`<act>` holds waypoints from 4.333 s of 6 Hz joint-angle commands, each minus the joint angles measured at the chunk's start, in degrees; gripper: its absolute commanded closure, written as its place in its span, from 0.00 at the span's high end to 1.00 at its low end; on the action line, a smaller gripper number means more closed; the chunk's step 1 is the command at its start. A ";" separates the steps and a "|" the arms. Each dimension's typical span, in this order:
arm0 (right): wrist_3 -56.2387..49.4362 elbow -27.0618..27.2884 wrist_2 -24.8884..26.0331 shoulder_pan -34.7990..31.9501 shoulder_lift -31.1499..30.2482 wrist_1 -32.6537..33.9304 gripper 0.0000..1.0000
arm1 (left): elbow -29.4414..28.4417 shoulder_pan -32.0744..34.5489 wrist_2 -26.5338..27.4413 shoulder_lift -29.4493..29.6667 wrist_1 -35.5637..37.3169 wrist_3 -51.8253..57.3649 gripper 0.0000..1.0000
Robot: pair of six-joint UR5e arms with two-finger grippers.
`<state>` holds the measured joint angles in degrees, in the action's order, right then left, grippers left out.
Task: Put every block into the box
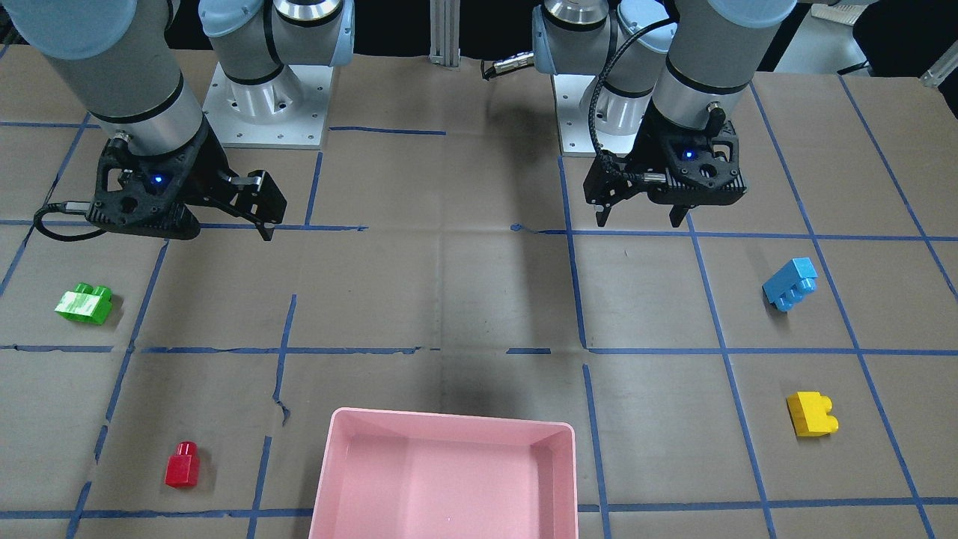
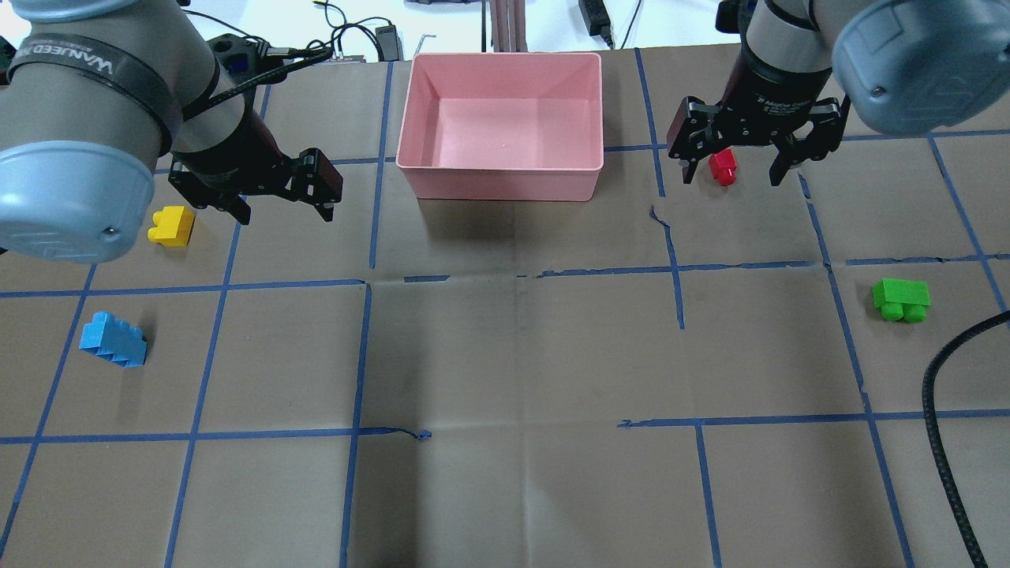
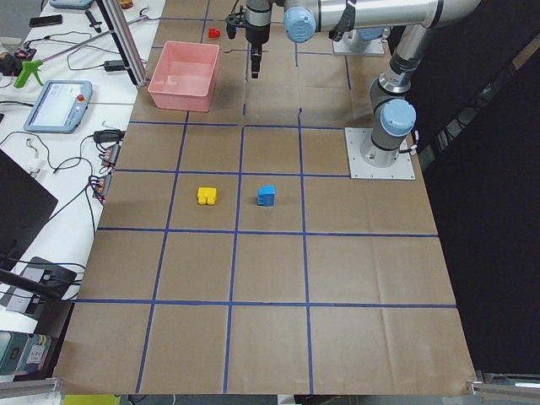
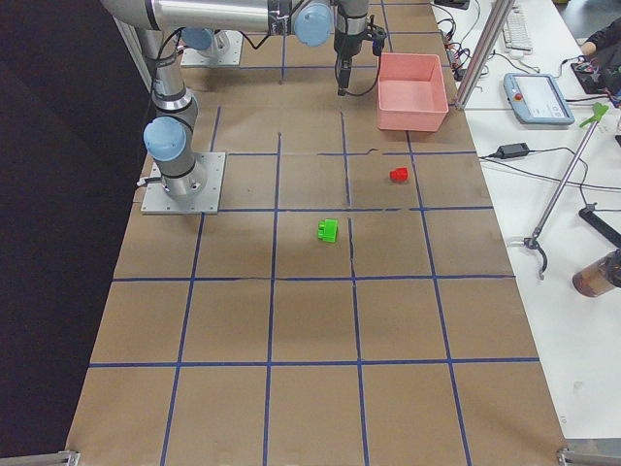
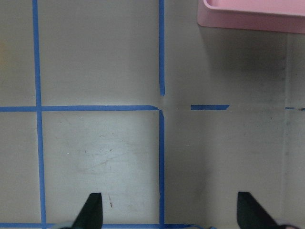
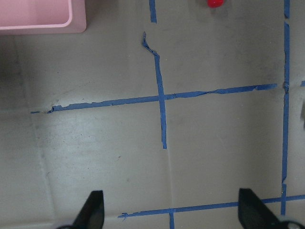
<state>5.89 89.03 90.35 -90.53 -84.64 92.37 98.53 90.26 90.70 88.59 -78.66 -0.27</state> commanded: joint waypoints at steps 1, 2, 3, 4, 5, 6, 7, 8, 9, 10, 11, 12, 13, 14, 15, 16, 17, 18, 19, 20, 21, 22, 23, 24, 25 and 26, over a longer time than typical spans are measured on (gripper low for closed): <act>0.00 0.00 0.00 0.00 0.00 0.09 1.00 | 0.00 0.00 0.00 0.00 0.08 0.01 1.00; 0.00 0.00 0.00 0.00 0.00 0.00 1.00 | 0.09 0.00 0.00 0.00 0.08 0.01 1.00; 0.00 0.09 0.00 0.00 0.00 0.09 1.00 | 0.00 0.00 -0.09 0.00 0.08 -0.08 1.00; 0.00 0.09 0.00 0.00 0.00 0.09 1.00 | 0.00 0.00 -0.09 0.00 0.08 0.01 1.00; 0.00 0.09 0.00 0.00 0.00 0.09 1.00 | 0.00 0.00 -0.09 0.00 0.08 0.62 1.00; 0.00 0.09 0.00 0.00 0.00 0.09 1.00 | 0.09 0.00 -0.09 0.09 0.08 0.71 1.00; -0.17 0.09 0.26 0.35 0.00 0.09 1.00 | 0.09 0.00 -0.09 0.09 0.00 0.71 1.00; -0.17 0.09 0.35 0.96 0.00 0.09 1.00 | 0.18 0.09 0.00 0.00 -0.18 0.97 1.00; -1.22 0.09 0.44 1.32 0.00 0.09 1.00 | 0.44 -0.09 0.00 -0.17 -0.18 0.89 0.99; -2.10 0.00 0.70 2.10 0.00 0.17 1.00 | 0.53 -0.96 0.09 -0.18 -0.18 1.32 0.99; -2.19 0.00 0.79 3.42 0.00 0.00 1.00 | 0.44 -6.19 -0.43 -0.26 -0.27 6.37 0.99; -2.20 0.00 0.88 4.13 0.00 -0.09 1.00 | 0.44 -10.68 -0.53 -0.52 -0.79 12.17 0.99; -2.20 0.00 0.97 5.18 0.00 0.17 1.00 | 0.44 -15.42 -0.44 -0.44 -0.79 15.97 0.99; -5.33 0.00 1.84 11.45 -0.09 -0.26 1.00 | 0.61 -20.25 -0.35 -0.18 -0.88 21.22 0.99; -11.97 0.00 1.85 18.48 0.44 0.34 1.00 | 2.09 -25.61 -0.79 0.00 -0.71 27.80 0.99; -17.35 -0.09 2.28 22.64 1.22 0.52 1.00 | 4.28 -31.58 -0.70 0.78 0.08 28.83 0.97; -21.84 0.00 3.68 26.85 1.49 0.61 1.00 | 5.09 -35.21 -0.79 2.44 0.52 33.54 0.95; -27.19 0.09 3.69 31.86 2.80 0.79 1.00 | 5.27 -37.24 -0.79 4.90 4.27 35.84 0.95; -29.16 0.78 3.69 34.78 4.47 3.23 0.99 | 5.45 -38.31 -0.79 7.62 7.26 35.87 0.96; -29.35 4.36 3.69 34.98 5.09 7.51 0.99 | 5.88 -38.41 -0.70 10.17 10.51 35.87 0.96; -29.35 10.05 3.61 34.98 5.01 13.13 0.99 | 7.02 -39.02 -0.53 11.67 14.46 36.13 0.98; -29.44 15.67 3.34 34.98 5.10 20.40 0.99 | 9.55 -39.37 -0.61 12.30 16.76 36.04 0.98; -30.57 19.04 3.17 34.98 6.49 25.78 0.99 | 12.19 -39.37 -0.61 12.48 19.83 35.96 0.98; -33.46 19.59 3.08 34.98 9.55 29.15 0.99 | 13.52 -39.46 -0.53 12.57 19.95 36.04 0.98; -34.53 19.69 2.99 34.98 12.45 31.62 0.99 | 13.54 -39.72 -0.44 13.44 19.95 36.04 0.98; -33.67 19.86 2.82 34.98 13.44 31.64 0.99 | 13.62 -39.90 -0.35 15.28 22.12 35.96 0.98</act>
<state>-27.92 108.64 93.31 -55.55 -72.76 123.11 111.95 50.55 90.27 102.41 -58.07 35.74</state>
